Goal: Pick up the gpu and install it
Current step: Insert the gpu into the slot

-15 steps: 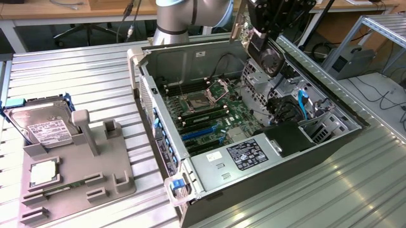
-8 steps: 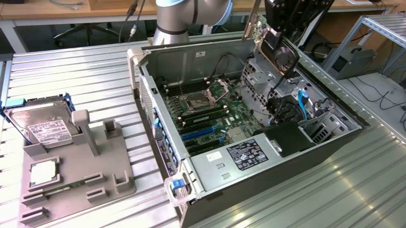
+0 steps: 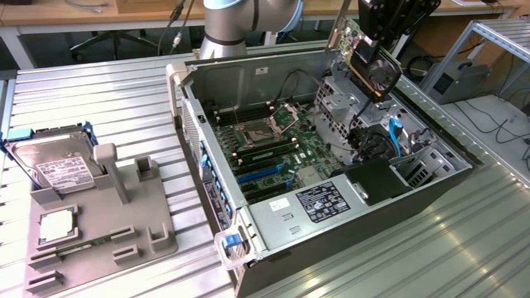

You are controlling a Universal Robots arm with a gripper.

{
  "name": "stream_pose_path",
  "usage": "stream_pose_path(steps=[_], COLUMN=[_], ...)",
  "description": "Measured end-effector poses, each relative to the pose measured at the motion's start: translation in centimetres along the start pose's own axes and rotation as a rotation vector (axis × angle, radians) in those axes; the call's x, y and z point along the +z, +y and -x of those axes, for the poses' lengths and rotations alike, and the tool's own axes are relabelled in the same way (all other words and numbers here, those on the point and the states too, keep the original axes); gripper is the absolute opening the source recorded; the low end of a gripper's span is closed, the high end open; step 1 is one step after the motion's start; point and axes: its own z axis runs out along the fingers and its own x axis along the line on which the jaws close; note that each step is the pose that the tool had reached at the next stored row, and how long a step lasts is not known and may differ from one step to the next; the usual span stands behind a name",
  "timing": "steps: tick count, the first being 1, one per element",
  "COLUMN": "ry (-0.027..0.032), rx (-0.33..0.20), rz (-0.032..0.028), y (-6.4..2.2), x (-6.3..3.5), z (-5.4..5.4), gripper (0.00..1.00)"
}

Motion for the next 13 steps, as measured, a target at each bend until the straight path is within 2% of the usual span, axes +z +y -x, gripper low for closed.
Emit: stream_pose_path(steps=[9, 13], ry=[0.0, 0.0011], rx=[-0.001, -0.022], rz=[0.0, 0.0006], y=[0.0, 0.0], x=[0.0, 0.01], z=[0.0, 0.0], gripper=[0.27, 0.27])
